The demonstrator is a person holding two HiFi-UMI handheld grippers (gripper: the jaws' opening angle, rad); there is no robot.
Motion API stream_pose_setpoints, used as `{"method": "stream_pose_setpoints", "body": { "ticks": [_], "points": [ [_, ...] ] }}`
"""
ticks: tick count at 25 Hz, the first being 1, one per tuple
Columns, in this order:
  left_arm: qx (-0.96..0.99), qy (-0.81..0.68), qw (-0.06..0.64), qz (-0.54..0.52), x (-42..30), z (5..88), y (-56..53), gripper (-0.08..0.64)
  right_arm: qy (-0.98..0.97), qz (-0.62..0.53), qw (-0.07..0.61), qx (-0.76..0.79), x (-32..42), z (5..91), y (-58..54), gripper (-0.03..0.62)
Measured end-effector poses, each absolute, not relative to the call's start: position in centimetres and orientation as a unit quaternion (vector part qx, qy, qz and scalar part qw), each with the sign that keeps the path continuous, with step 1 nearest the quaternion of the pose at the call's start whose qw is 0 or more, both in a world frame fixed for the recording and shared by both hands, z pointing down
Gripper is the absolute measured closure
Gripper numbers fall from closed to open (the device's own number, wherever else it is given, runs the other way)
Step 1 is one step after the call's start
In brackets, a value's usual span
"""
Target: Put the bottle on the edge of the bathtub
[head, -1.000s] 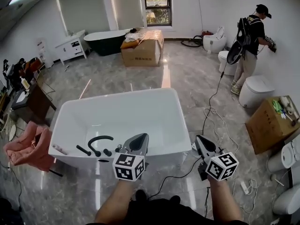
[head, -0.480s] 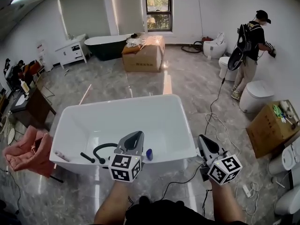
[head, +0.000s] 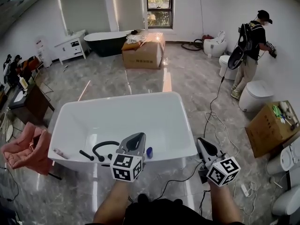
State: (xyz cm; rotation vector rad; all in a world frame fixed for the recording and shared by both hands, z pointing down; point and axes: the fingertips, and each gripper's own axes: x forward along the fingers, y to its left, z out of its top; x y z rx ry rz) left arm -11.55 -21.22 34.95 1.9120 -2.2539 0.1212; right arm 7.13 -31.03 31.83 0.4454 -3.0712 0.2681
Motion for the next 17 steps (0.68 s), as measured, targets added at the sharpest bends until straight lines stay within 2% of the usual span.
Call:
{"method": "stream_pose_setpoints", "body": {
  "ticks": [7,17],
  "points": [
    [0.690,-0.716,0.080,0.071,-8.2,35.6,-21.9,0.549,-0.986,0.095,0.013,0.138,7.4,32.3,-31.0,0.583],
    [0.658,-0.746,0.090,0.044,-9.0,34.9,-21.9,0.549,-0.987,0.092,0.013,0.135,8.0,31.9,-31.4,0.583]
  ]
}}
